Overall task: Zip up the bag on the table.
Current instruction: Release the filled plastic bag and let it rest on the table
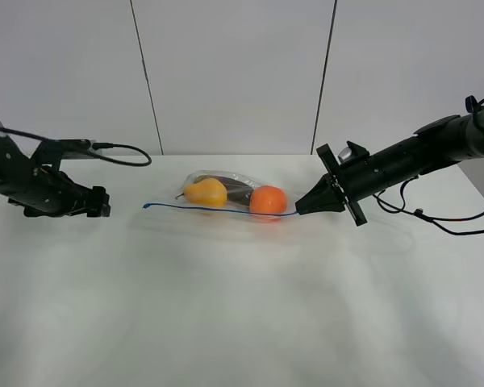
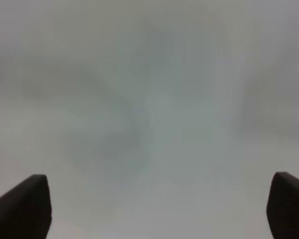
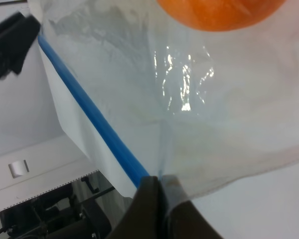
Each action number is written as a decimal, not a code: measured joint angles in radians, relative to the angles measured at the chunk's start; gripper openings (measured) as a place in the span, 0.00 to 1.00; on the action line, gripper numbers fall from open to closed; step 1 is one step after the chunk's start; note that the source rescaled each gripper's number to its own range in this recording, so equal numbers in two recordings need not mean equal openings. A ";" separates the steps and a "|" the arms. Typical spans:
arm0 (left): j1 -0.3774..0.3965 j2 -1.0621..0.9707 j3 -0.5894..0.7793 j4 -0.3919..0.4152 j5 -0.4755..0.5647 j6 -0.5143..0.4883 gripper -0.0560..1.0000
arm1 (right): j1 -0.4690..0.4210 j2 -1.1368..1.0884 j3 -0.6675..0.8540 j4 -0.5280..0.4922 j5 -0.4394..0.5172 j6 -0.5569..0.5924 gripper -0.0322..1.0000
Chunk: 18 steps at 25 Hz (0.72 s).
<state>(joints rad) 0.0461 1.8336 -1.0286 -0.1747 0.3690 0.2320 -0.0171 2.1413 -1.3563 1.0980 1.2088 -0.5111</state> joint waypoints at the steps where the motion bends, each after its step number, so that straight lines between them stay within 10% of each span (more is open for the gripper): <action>1: 0.000 0.000 -0.039 0.000 0.101 -0.008 0.99 | 0.000 0.000 0.000 0.000 0.000 0.000 0.03; 6: 0.000 0.000 -0.206 0.000 0.466 -0.071 0.99 | 0.000 0.000 0.000 0.000 0.000 0.000 0.03; 18: 0.000 -0.052 -0.307 0.036 0.832 -0.176 1.00 | -0.001 0.000 0.000 0.001 0.000 0.000 0.03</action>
<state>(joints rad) 0.0461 1.7815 -1.3355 -0.1390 1.2015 0.0557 -0.0179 2.1413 -1.3563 1.0988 1.2088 -0.5111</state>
